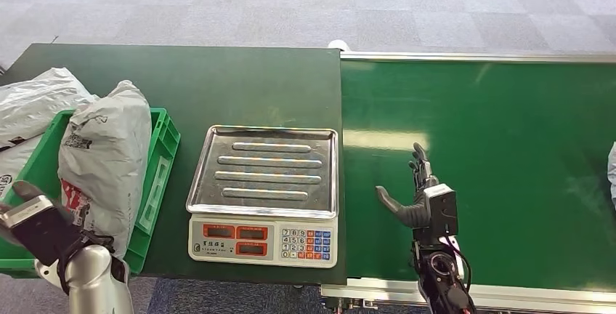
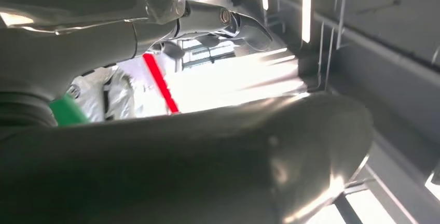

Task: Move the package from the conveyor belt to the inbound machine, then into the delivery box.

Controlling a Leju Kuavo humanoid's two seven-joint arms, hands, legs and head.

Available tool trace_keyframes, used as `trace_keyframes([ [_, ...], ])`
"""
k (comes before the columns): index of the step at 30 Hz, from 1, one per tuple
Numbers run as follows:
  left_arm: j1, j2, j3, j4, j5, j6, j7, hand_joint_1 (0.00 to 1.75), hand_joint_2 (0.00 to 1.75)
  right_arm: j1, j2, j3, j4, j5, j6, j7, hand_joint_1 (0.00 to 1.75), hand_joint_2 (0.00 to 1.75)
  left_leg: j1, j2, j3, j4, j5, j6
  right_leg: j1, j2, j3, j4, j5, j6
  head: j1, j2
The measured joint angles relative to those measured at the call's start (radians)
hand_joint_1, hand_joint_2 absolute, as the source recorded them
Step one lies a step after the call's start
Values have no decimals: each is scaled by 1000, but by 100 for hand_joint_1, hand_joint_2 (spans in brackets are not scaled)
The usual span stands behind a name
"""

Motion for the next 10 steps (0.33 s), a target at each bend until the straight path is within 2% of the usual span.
trace_keyframes([
  [10,-3,-1,20,-84,-50,0,0,0,0,-7,0,0,12,-8,6,-2,0,175,0,0,0,0,0,0,0,0,0,0,0,0,0,0],
])
